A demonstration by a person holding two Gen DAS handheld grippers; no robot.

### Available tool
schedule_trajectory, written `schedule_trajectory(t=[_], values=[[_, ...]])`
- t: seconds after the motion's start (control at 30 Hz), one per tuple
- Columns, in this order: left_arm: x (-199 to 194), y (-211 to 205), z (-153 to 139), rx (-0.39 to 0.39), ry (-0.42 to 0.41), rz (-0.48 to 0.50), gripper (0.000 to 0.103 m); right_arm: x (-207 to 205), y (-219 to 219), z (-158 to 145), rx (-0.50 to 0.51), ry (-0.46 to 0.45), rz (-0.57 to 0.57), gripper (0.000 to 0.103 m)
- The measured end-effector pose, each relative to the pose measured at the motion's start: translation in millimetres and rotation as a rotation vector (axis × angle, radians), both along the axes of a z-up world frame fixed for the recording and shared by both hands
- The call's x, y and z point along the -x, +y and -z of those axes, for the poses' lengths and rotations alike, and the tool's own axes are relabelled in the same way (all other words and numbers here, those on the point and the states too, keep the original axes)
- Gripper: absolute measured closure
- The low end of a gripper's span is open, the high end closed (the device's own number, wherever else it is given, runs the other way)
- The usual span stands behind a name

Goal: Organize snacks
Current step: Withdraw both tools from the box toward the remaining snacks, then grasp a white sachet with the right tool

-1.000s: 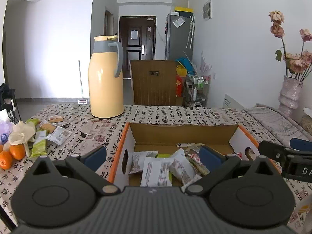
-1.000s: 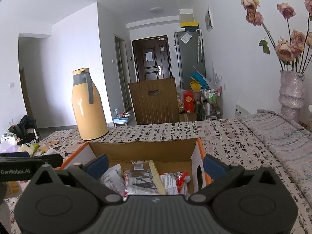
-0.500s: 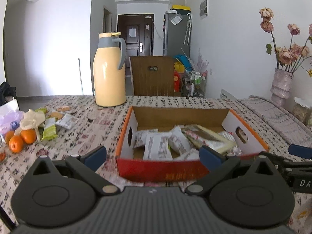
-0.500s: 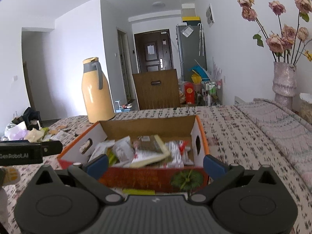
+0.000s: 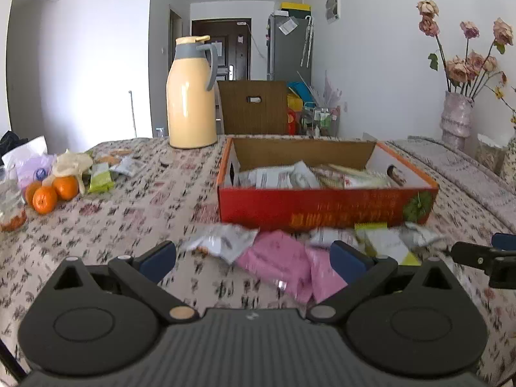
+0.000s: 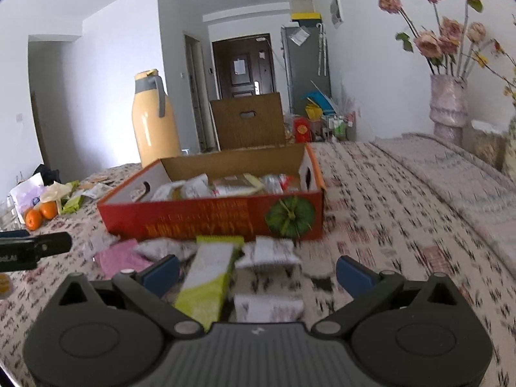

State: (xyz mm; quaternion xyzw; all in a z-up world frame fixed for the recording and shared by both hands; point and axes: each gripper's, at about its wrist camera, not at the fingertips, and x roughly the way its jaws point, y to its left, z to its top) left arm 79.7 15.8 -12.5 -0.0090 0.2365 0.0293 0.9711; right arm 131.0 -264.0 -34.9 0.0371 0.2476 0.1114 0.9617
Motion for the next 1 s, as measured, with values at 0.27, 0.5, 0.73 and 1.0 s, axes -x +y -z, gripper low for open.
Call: schedule_trajectory(t=[0.27,0.5,0.73,1.0], values=[[15,9,21,0.033,0.066,-0.007,0.000,27,-10,24,0.008,0.066,0.010,0.000],[15,11,22,0.039,0.078,-0.013,0.000,18,-3,32,0.055,0.087,0.033,0.000],[13,13,23,0.046,0.089,-0.026,0.000,-2,0,29,0.103,0.088,0.073,0.009],[11,12,26,0.048,0.106,-0.023,0.000,-17,15,39,0.151,0.136,0.040,0.035]])
